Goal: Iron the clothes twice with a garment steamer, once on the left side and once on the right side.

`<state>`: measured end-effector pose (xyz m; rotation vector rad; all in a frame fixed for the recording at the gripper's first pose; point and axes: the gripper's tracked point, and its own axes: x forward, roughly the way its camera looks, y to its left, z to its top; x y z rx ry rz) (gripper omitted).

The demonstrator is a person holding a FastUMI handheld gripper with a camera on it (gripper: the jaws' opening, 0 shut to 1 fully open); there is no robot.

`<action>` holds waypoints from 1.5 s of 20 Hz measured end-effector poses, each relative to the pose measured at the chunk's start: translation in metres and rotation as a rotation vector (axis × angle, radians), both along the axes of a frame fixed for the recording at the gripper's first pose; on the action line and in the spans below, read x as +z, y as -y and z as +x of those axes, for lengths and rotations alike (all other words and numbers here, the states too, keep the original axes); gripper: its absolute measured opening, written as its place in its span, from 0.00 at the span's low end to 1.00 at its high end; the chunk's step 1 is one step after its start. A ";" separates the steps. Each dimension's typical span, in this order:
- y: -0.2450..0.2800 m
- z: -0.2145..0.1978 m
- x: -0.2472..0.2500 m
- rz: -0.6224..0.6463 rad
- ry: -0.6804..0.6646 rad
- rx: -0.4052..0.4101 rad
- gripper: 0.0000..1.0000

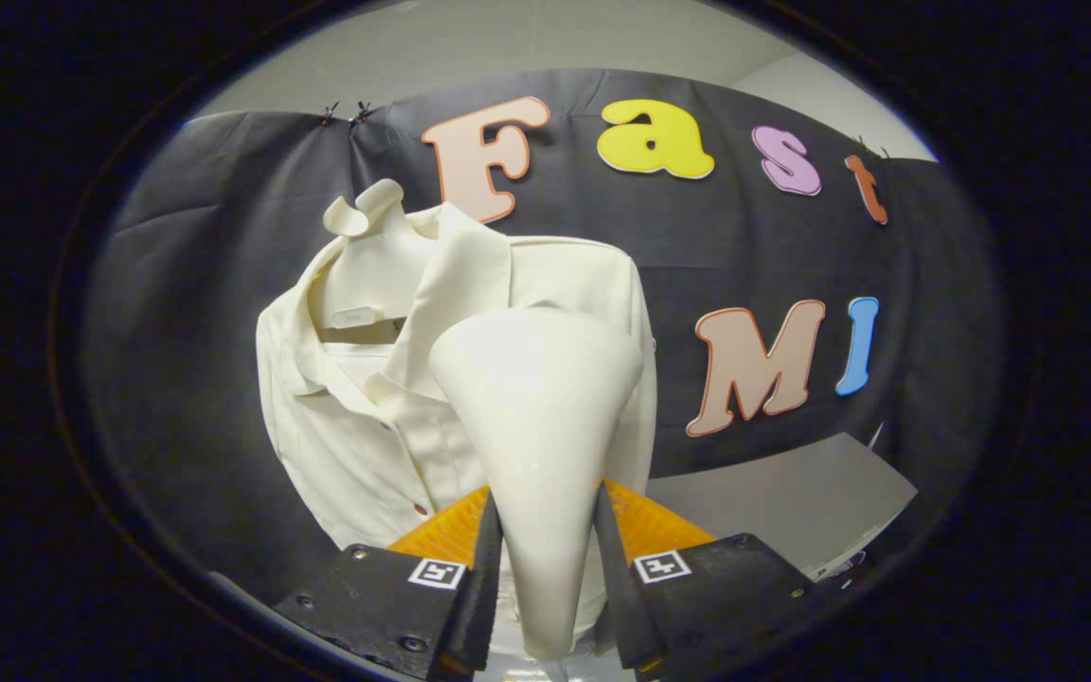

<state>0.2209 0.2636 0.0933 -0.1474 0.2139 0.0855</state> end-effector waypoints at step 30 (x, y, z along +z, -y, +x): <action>0.050 0.024 -0.184 -0.082 -0.235 -0.042 0.51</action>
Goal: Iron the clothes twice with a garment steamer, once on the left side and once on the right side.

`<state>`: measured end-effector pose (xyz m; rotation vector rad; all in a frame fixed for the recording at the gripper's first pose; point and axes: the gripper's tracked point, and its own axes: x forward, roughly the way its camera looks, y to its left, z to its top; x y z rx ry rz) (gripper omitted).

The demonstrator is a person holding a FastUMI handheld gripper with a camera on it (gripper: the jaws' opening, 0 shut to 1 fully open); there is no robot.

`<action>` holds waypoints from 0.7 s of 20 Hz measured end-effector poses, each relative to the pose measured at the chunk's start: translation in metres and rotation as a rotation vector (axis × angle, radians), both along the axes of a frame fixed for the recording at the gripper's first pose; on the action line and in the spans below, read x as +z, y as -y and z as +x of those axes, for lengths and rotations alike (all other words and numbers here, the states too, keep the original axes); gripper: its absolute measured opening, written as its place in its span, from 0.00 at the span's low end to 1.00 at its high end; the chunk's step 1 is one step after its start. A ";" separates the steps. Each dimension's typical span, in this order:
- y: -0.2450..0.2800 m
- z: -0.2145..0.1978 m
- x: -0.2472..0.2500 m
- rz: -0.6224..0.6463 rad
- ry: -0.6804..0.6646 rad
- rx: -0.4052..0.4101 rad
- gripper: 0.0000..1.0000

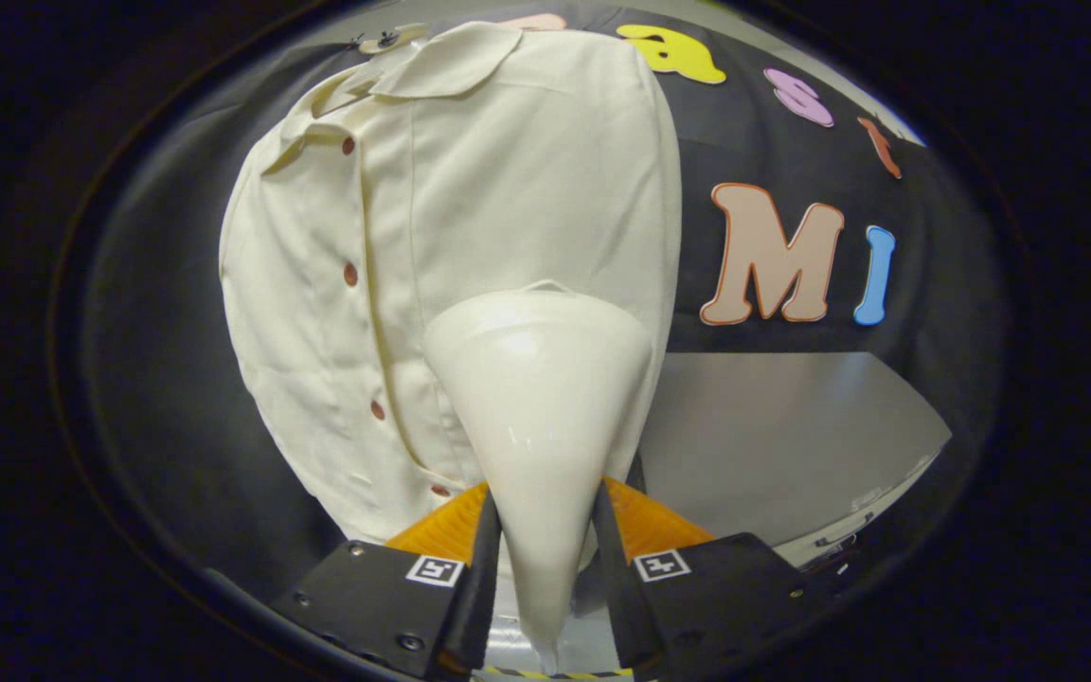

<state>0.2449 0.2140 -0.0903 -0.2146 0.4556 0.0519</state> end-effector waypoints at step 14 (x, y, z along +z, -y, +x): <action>0.028 0.002 -0.124 -0.058 -0.141 -0.027 0.51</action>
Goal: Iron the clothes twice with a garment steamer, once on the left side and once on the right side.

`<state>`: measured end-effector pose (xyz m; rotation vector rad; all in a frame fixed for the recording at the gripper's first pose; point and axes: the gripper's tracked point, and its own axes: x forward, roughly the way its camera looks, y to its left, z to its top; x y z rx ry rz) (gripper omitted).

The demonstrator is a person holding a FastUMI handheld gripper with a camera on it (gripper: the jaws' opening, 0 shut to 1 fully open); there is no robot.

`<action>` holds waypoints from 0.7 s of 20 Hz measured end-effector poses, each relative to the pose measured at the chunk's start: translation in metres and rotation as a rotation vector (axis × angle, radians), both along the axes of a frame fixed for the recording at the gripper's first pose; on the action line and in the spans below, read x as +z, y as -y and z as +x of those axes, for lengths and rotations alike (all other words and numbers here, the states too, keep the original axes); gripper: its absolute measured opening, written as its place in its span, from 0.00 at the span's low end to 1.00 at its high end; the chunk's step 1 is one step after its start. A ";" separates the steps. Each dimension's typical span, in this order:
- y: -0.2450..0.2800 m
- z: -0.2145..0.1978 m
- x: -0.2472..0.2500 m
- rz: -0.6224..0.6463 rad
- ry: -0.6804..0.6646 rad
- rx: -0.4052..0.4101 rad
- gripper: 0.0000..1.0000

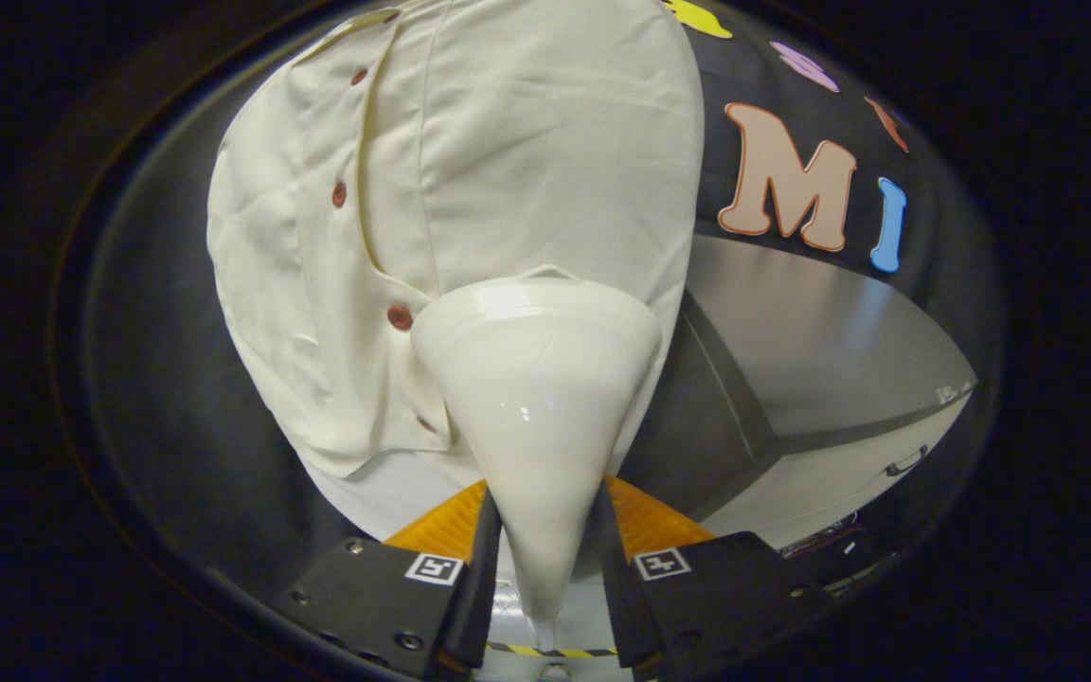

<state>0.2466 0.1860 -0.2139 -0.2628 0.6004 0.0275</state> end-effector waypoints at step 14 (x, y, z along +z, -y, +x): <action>0.013 -0.029 -0.032 0.024 -0.046 0.066 0.51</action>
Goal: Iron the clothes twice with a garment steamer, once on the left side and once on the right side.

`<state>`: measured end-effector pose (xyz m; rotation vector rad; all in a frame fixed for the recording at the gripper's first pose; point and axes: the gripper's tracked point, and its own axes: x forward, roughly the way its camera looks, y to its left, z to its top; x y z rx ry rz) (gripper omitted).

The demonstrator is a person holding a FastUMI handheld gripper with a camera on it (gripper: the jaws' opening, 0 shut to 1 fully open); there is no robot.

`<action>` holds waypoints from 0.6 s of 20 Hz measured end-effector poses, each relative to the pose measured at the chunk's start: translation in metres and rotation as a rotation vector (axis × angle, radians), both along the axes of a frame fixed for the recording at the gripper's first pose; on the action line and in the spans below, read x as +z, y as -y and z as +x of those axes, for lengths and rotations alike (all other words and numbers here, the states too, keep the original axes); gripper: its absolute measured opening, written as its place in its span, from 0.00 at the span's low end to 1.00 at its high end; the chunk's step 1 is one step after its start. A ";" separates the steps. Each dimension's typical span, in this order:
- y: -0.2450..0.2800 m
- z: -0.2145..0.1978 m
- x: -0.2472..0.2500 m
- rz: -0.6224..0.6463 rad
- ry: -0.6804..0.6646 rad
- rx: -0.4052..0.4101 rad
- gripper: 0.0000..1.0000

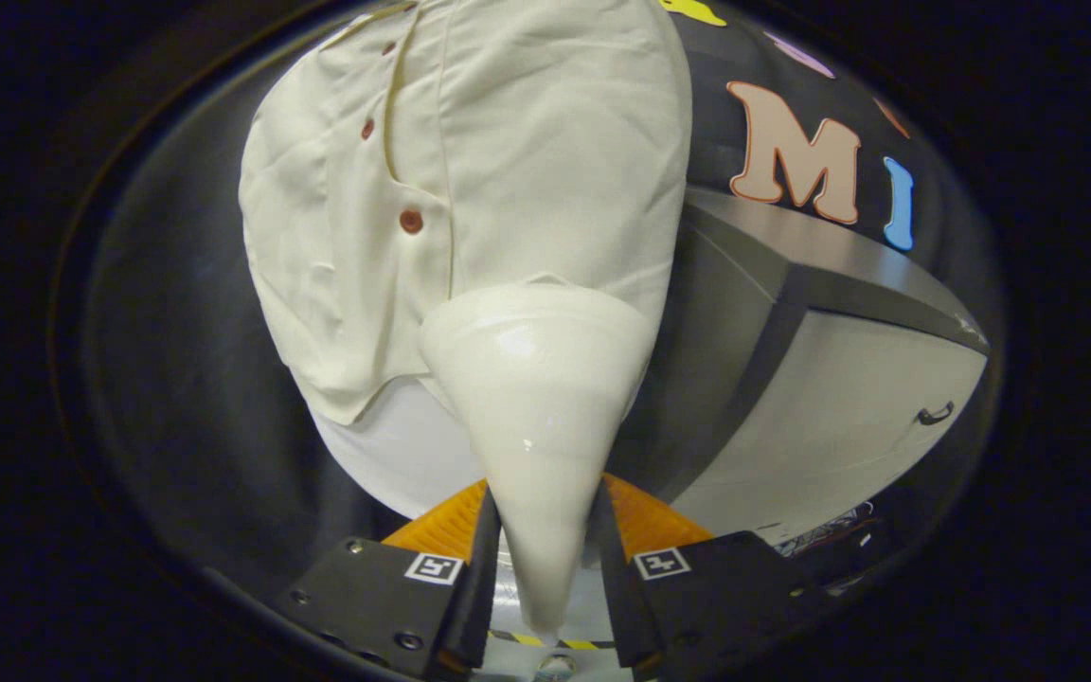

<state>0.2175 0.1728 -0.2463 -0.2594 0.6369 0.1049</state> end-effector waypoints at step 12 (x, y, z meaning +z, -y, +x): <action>-0.008 -0.081 0.096 0.045 0.150 -0.006 0.51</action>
